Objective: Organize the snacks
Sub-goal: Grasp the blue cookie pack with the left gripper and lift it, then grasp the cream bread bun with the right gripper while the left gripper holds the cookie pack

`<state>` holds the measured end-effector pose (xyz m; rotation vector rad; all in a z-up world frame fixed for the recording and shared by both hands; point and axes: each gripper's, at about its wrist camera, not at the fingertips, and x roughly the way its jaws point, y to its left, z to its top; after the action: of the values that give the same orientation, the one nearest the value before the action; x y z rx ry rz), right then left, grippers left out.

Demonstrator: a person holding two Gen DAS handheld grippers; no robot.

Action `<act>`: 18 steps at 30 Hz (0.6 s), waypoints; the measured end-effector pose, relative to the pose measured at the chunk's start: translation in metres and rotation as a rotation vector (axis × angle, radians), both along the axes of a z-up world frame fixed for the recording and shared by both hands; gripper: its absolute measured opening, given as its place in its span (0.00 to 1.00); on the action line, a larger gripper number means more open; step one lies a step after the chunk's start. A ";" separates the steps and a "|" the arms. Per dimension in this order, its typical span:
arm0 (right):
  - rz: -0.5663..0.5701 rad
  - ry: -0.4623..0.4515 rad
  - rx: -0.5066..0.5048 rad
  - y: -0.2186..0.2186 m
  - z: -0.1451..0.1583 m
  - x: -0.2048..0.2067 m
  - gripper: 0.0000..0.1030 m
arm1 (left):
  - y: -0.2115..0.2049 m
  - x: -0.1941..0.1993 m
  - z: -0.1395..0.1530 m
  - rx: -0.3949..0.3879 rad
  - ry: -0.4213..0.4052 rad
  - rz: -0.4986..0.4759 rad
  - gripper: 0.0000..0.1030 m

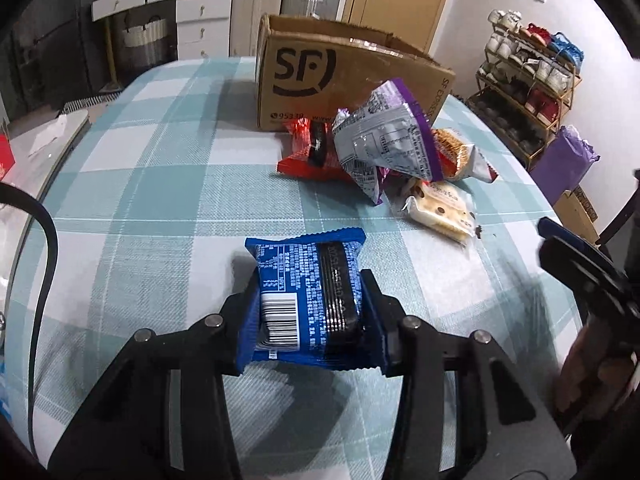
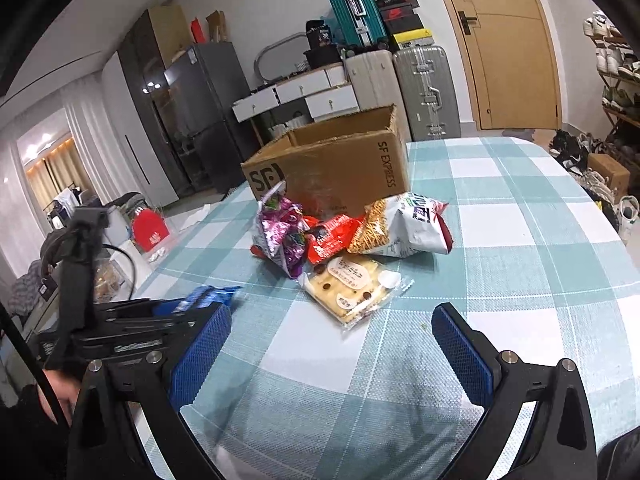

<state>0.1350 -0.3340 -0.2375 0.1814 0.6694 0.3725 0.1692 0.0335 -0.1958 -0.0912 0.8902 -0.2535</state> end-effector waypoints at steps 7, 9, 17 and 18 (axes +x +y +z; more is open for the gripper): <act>0.049 0.091 -0.001 0.005 -0.013 0.015 0.99 | 0.014 -0.015 0.005 -0.003 -0.086 0.024 0.41; 0.053 0.123 -0.007 0.005 -0.017 0.024 0.99 | 0.019 -0.011 0.004 -0.039 -0.072 0.023 0.41; 0.123 0.137 -0.133 0.019 -0.021 0.063 0.99 | 0.030 -0.008 0.001 -0.124 -0.060 0.026 0.41; 0.134 0.143 -0.164 0.023 -0.024 0.070 0.99 | 0.030 -0.007 0.000 -0.126 -0.058 0.025 0.41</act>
<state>0.2046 -0.3113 -0.2613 0.0072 0.8524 0.4339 0.1620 0.0639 -0.1954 -0.2109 0.8148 -0.2872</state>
